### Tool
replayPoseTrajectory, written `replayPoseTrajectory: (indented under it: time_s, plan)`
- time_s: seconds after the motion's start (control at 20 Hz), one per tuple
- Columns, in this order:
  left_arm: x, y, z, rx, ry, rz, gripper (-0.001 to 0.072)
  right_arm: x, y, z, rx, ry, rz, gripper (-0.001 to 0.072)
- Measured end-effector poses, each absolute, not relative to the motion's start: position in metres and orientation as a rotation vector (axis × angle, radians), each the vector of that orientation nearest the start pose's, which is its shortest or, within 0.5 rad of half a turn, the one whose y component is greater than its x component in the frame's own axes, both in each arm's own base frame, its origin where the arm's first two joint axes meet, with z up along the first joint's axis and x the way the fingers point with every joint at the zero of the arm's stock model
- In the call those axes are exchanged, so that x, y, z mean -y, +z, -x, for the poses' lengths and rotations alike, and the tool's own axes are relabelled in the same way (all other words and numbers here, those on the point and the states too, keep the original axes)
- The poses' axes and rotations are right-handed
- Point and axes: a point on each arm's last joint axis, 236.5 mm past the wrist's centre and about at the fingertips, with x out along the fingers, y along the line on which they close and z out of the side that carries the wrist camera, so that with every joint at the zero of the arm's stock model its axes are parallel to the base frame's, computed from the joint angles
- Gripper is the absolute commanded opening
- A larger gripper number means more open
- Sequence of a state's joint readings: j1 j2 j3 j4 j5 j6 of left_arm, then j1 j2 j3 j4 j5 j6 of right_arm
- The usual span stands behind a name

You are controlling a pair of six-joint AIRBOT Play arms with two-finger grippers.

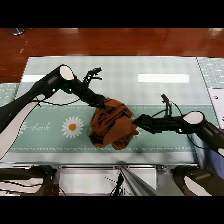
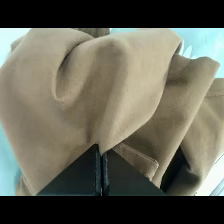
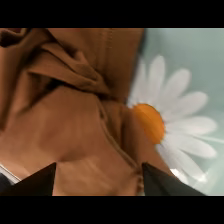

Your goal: Fold the shirts.

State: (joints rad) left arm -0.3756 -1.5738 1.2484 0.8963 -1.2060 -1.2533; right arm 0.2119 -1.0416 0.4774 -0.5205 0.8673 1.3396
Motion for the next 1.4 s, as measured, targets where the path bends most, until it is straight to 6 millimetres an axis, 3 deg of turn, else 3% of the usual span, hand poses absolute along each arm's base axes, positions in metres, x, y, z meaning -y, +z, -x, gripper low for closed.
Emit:
replayPoseTrajectory:
  time_s: [0.05,0.1,0.15,0.2,0.35,0.45,0.55,0.65,0.75,0.8,0.9,1.0,1.05,1.2,1.3,1.4]
  plan:
    - [0.276,-0.033,-0.323,-1.467,-0.843,0.155,0.0018,-0.219,-0.045,-0.256,-1.332,0.488,-0.814,0.0595]
    - [0.275,-0.033,-0.323,-1.470,-0.839,0.158,0.0018,-0.224,-0.046,-0.260,-1.339,0.497,-0.829,0.0461]
    - [0.275,-0.033,-0.323,-1.474,-0.835,0.163,0.0018,-0.230,-0.047,-0.263,-1.348,0.511,-0.840,0.0195]
    - [0.275,-0.033,-0.323,-1.477,-0.832,0.166,0.0018,-0.237,-0.046,-0.263,-1.365,0.541,-0.846,0.0024]
    - [0.271,-0.019,-0.328,-1.461,-0.810,0.195,0.0018,-0.251,-0.029,-0.263,-1.379,0.680,-0.798,0.0023]
    - [0.269,0.016,-0.347,-1.372,-0.800,0.262,0.0018,-0.246,0.003,-0.284,-1.329,0.735,-0.693,0.0023]
    - [0.265,0.081,-0.377,-1.191,-0.808,0.360,0.0018,-0.232,0.062,-0.324,-1.190,0.742,-0.563,0.0023]
    - [0.255,0.175,-0.408,-0.923,-0.811,0.448,0.0017,-0.212,0.159,-0.369,-0.955,0.721,-0.432,0.0023]
    - [0.234,0.282,-0.418,-0.628,-0.804,0.493,0.0017,-0.195,0.278,-0.384,-0.688,0.704,-0.304,0.0023]
    - [0.219,0.337,-0.413,-0.477,-0.795,0.490,0.0017,-0.186,0.336,-0.378,-0.559,0.691,-0.246,0.0023]
    - [0.189,0.426,-0.381,-0.231,-0.766,0.439,0.0017,-0.168,0.424,-0.345,-0.349,0.655,-0.158,0.0023]
    - [0.158,0.487,-0.339,-0.042,-0.695,0.346,0.0017,-0.146,0.479,-0.302,-0.195,0.592,-0.091,0.0023]
    - [0.145,0.509,-0.316,0.030,-0.651,0.294,0.0018,-0.135,0.499,-0.281,-0.131,0.557,-0.064,0.0023]
    - [0.113,0.545,-0.243,0.169,-0.515,0.137,0.0017,-0.100,0.530,-0.224,-0.007,0.433,-0.002,0.0023]
    - [0.100,0.547,-0.203,0.184,-0.445,0.073,0.0017,-0.078,0.539,-0.193,0.043,0.352,0.018,0.0023]
    - [0.092,0.535,-0.174,0.143,-0.399,0.048,0.0018,-0.064,0.537,-0.173,0.050,0.300,0.022,0.0024]
